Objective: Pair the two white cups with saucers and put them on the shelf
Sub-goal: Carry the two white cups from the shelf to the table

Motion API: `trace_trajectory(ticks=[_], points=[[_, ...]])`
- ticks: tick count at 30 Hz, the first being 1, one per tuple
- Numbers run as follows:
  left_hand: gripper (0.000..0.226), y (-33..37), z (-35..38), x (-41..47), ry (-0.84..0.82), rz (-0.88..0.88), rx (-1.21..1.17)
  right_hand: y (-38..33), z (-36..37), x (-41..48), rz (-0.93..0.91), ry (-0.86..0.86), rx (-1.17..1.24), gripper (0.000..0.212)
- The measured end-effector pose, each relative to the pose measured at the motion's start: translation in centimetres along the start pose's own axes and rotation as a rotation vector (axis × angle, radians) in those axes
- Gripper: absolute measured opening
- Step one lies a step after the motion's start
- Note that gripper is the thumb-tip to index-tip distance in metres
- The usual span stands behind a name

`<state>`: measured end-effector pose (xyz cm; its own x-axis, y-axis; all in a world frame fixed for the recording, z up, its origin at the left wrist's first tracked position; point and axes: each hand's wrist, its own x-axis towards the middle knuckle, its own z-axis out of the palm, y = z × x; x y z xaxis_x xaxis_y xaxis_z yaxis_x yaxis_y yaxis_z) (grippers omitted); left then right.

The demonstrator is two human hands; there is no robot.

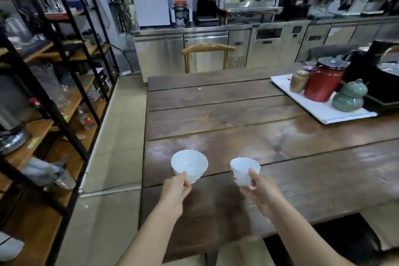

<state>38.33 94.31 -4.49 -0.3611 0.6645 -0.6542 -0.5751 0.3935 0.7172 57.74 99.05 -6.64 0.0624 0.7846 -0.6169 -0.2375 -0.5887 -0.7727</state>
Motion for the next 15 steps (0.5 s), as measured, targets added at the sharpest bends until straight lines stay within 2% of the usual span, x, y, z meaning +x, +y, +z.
trace_trajectory(ticks=[2, 4, 6, 8, 15], points=[[0.011, 0.6, 1.9, 1.6, 0.013, -0.024, 0.016, -1.1, 0.6, 2.0, -0.002, -0.016, 0.037, 0.051], [0.010, 0.9, 3.5, 2.6, 0.032, -0.040, 0.059, -2.2, 1.2, 4.0, -0.008, -0.014, 0.096, 0.057], [0.005, 1.2, 4.8, 3.5, 0.032, -0.051, 0.109, -3.1, 1.6, 5.7, 0.006, 0.000, 0.127, 0.051], [0.014, 1.3, 6.0, 4.6, 0.026, -0.064, 0.144, -3.5, 1.6, 7.7, 0.049, 0.007, 0.146, 0.028], [0.031, -0.2, 8.3, 7.9, 0.070, -0.118, 0.179, -3.4, 0.8, 12.7, 0.057, -0.017, 0.203, 0.034]])
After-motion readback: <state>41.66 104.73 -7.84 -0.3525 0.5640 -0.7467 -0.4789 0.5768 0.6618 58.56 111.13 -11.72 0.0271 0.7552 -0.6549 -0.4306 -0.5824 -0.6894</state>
